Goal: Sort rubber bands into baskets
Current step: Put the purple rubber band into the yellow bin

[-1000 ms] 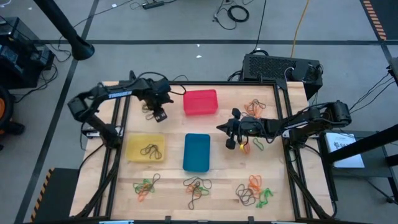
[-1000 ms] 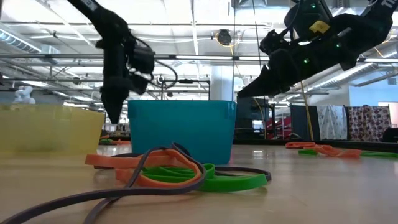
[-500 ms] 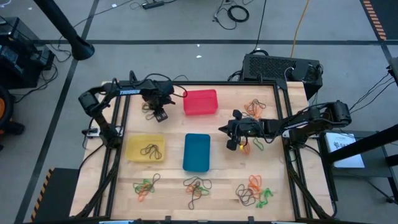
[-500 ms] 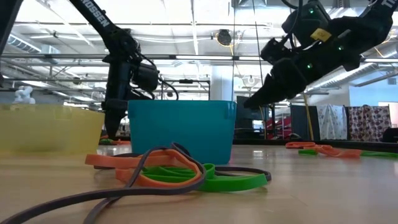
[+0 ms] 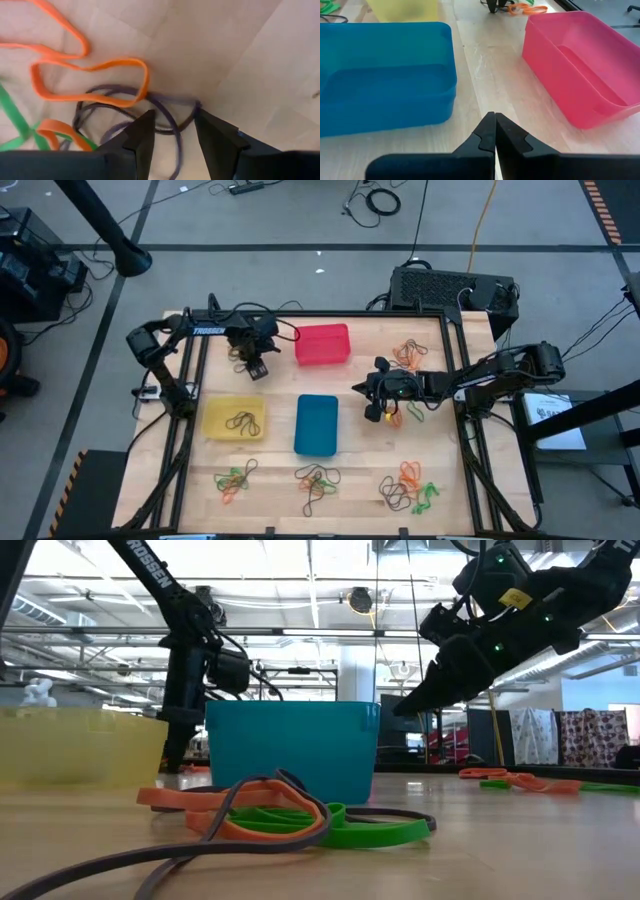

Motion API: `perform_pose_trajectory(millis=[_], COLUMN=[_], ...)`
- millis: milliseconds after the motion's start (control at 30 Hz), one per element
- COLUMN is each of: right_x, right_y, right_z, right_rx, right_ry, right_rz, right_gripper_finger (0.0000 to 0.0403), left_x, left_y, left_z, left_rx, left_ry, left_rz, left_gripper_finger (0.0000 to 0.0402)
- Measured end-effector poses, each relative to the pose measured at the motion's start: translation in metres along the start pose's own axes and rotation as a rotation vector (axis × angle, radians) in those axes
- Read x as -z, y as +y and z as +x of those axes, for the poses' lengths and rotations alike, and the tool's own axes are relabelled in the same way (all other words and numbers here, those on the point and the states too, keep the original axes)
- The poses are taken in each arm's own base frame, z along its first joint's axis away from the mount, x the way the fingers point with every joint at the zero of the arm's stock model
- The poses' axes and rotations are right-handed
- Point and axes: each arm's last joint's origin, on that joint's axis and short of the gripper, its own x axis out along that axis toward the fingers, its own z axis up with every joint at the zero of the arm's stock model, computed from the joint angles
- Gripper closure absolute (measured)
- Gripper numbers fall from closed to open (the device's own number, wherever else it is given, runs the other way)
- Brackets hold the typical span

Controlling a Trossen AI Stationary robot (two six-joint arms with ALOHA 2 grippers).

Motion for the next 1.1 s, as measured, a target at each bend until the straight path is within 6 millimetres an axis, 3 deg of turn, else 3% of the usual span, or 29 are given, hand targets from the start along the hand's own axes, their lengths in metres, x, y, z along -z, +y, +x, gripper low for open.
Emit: perform_pose_trajectory(millis=[200,433,733,967,1100], right_x=[0.0,0.0,0.0,0.0,-0.003], right_y=[0.0,0.0,0.0,0.0,0.0], right_z=[0.0,0.0,0.0,0.0,0.0], right_rx=[0.0,0.0,0.0,0.0,-0.002], right_ry=[-0.001,-0.002,-0.002,-0.003,-0.034], right_rz=[0.0,0.004,0.003,-0.006,-0.015], right_gripper_finger=[0.0403,0.0403,0.0403,0.0403,0.0403], left_x=[0.0,-0.012,-0.022,-0.019,-0.011], left_y=[0.0,0.004,0.004,-0.018,-0.031], left_z=[0.002,-0.013,-0.058,-0.097,-0.125], left_rx=[-0.008,-0.041,-0.014,0.105,0.093], left_ry=[-0.006,-0.027,0.023,0.072,-0.015], left_rz=[-0.002,-0.003,0.007,0.041,0.044], left_gripper_finger=[0.0268,0.039,0.0398,0.0399,0.0399])
